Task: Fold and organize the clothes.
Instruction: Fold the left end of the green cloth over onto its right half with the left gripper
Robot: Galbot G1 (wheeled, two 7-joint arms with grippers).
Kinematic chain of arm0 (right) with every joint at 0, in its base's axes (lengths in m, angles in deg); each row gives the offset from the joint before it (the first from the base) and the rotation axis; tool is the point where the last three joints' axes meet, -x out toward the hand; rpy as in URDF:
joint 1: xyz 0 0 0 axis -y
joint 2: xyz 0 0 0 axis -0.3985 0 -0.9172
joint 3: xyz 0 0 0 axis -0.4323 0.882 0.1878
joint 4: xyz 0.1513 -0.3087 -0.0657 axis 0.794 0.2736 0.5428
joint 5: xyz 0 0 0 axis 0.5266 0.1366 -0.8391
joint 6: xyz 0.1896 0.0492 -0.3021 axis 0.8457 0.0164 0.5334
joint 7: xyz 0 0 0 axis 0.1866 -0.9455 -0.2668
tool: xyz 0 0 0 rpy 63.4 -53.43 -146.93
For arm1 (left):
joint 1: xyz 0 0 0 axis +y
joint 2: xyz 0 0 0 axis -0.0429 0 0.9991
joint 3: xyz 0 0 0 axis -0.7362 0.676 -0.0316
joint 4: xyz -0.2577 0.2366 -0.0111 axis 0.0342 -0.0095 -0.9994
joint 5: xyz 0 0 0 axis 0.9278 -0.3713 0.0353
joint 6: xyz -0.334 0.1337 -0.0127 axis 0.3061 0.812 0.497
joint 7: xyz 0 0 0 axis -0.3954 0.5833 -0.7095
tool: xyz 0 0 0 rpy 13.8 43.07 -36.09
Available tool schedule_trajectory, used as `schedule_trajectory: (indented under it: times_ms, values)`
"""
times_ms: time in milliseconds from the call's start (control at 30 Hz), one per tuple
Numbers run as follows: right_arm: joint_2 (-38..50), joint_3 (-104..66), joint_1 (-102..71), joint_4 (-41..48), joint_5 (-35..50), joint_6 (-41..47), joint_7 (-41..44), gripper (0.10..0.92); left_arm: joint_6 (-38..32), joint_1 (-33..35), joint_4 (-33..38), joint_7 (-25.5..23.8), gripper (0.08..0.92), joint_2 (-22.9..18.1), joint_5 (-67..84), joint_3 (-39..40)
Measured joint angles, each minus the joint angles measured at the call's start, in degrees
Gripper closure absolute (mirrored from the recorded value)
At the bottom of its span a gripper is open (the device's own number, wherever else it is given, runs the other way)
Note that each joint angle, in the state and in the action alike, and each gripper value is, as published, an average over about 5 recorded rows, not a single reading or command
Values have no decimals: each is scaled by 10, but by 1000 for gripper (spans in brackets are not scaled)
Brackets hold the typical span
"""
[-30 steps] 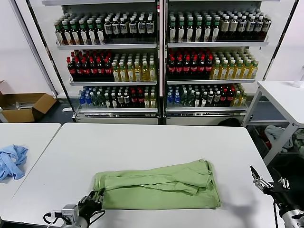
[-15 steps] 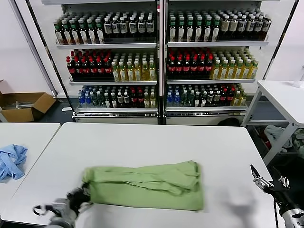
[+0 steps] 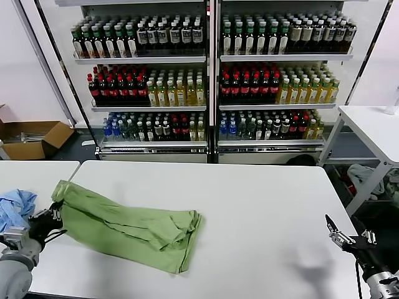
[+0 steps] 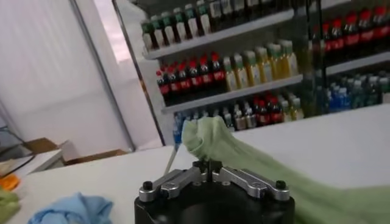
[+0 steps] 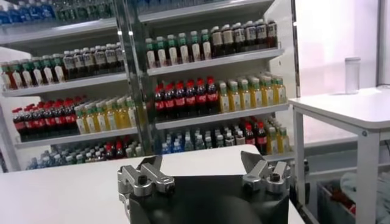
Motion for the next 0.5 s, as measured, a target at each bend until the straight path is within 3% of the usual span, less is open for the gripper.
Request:
schedule_trajectory:
  times_ms: [500]
  values:
    - [-15,10,-5,4,-12,-5,4,203,4,-26,119,2,908,-40,5,179]
